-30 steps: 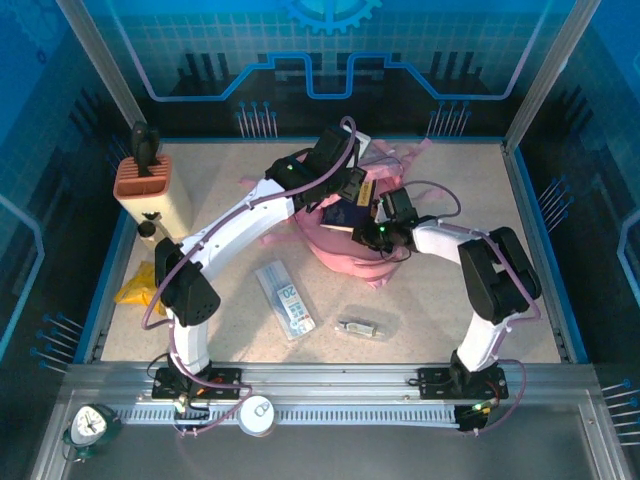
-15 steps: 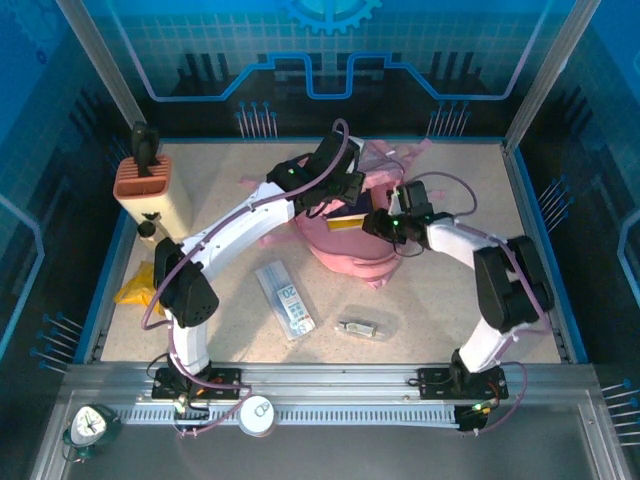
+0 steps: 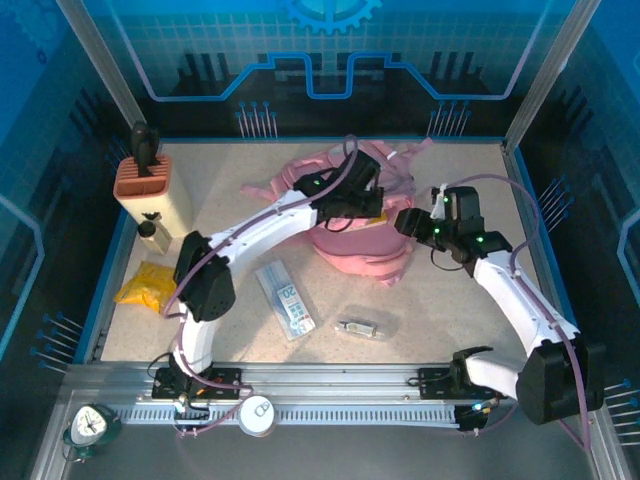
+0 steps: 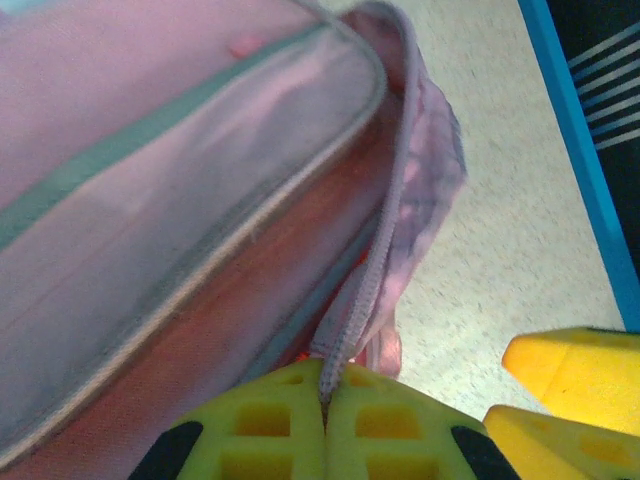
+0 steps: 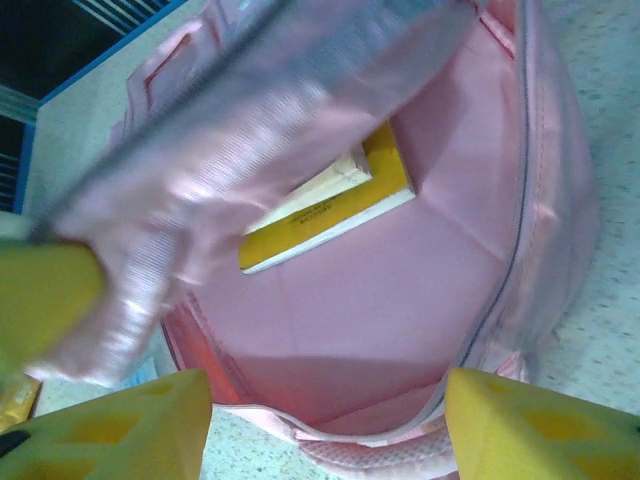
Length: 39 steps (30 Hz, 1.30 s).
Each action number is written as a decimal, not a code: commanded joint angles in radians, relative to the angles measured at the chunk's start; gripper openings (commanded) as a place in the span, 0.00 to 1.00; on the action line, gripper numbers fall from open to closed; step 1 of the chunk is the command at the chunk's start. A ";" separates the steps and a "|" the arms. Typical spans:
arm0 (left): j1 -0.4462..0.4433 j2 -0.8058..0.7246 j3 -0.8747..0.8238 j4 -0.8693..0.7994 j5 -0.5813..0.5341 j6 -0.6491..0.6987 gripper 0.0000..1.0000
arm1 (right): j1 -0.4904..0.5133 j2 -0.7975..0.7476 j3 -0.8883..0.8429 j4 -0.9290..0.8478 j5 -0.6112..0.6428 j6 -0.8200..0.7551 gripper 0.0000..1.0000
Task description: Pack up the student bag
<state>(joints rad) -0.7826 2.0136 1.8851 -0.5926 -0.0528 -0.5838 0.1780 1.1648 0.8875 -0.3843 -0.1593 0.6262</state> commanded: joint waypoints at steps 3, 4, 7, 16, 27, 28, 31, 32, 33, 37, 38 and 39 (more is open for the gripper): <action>-0.023 -0.041 0.005 0.049 0.088 -0.054 0.27 | -0.010 -0.013 0.072 -0.111 0.012 -0.037 0.65; -0.022 -0.067 -0.019 0.052 0.078 -0.044 0.34 | -0.010 -0.012 0.076 -0.118 0.000 -0.036 0.65; 0.002 -0.172 -0.138 0.079 0.048 -0.037 0.46 | -0.008 -0.011 0.079 -0.131 -0.044 -0.028 0.66; 0.293 -0.365 -0.604 0.229 0.088 -0.290 0.52 | 0.124 0.049 0.055 -0.153 -0.112 0.015 0.67; 0.472 -0.206 -0.640 0.307 0.086 -0.345 0.54 | 0.262 0.136 -0.043 -0.066 -0.125 0.102 0.67; 0.480 -0.188 -0.638 0.318 0.093 -0.350 0.54 | 0.265 0.143 -0.048 -0.056 -0.130 0.108 0.67; 0.502 -0.128 -0.611 0.331 0.106 -0.369 0.51 | 0.267 0.169 -0.065 -0.025 -0.142 0.122 0.68; 0.506 -0.111 -0.600 0.336 0.107 -0.367 0.50 | 0.267 0.180 -0.067 -0.014 -0.142 0.121 0.68; 0.507 -0.096 -0.586 0.336 0.100 -0.367 0.49 | 0.267 0.191 -0.065 -0.007 -0.138 0.118 0.68; 0.508 -0.038 -0.529 0.345 0.126 -0.348 0.33 | 0.258 0.247 -0.032 0.011 -0.123 0.093 0.68; 0.508 -0.022 -0.512 0.342 0.141 -0.347 0.30 | 0.254 0.264 -0.018 0.020 -0.122 0.086 0.69; 0.507 -0.011 -0.501 0.340 0.150 -0.345 0.28 | 0.247 0.283 -0.014 0.024 -0.126 0.084 0.69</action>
<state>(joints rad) -0.2832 1.9720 1.3304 -0.2768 0.0563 -0.9421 0.4320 1.4113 0.8375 -0.3950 -0.2775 0.7250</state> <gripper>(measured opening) 0.296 0.687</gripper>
